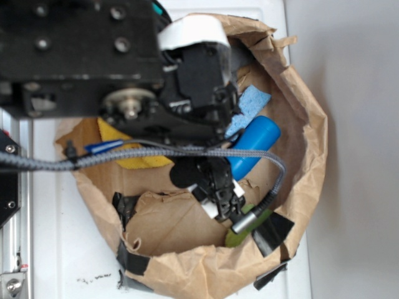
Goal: Grab the green animal.
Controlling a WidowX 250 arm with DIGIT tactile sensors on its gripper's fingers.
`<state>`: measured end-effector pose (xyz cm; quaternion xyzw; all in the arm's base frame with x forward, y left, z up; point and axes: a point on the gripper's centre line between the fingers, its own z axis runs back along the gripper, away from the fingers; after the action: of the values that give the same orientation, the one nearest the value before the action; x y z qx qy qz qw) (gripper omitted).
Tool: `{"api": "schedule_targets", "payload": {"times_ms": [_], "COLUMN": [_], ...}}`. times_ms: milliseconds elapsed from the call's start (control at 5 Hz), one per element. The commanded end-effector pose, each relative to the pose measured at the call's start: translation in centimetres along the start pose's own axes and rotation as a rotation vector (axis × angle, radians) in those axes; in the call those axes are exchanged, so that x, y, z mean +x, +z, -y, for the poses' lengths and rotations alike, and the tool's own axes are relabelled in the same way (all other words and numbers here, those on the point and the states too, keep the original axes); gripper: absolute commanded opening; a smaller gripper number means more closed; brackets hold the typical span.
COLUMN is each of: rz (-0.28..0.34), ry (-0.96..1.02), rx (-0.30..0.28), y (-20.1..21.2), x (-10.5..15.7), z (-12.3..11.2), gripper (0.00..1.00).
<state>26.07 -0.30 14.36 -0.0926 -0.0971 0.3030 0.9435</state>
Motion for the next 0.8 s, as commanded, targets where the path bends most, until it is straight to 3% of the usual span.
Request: {"api": "schedule_targets", "payload": {"times_ms": [0,200,400,600], "rz": [0.121,0.125,0.086,0.016], "ry": [0.052,0.087,0.128,0.116], "rx": [-0.058,-0.056,-0.006,0.090], "y": [-3.5,-4.3,-5.2,-4.8], "x": [0.9,1.2,1.9,0.7], "z": [1.7,2.0,2.5,1.8], "gripper": [1.00,1.00,1.00,1.00]}}
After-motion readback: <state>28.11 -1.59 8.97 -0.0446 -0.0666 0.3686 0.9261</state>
